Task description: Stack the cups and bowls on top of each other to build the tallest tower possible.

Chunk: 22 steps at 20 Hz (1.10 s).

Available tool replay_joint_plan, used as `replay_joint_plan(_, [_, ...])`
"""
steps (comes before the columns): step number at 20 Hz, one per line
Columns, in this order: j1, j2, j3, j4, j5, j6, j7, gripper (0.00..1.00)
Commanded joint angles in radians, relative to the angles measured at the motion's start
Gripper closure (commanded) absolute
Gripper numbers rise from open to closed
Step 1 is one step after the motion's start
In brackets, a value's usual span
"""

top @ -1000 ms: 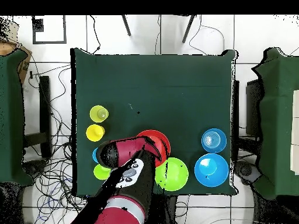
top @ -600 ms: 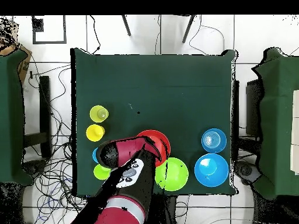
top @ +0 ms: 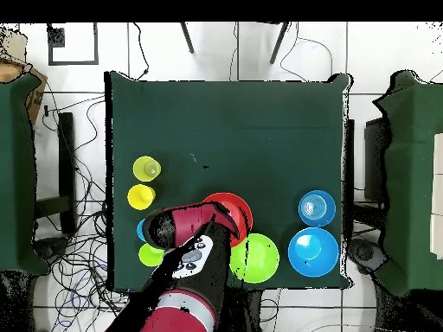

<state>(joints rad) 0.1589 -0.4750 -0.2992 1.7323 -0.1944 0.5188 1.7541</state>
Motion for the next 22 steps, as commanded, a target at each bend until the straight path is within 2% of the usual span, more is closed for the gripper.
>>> replay_joint_plan(1, [-0.022, 0.02, 0.115, -0.01, 0.043, 0.04, 0.12, 0.0])
replay_joint_plan(22, [-0.013, -0.005, 0.083, -0.025, 0.038, 0.113, 0.118, 0.0])
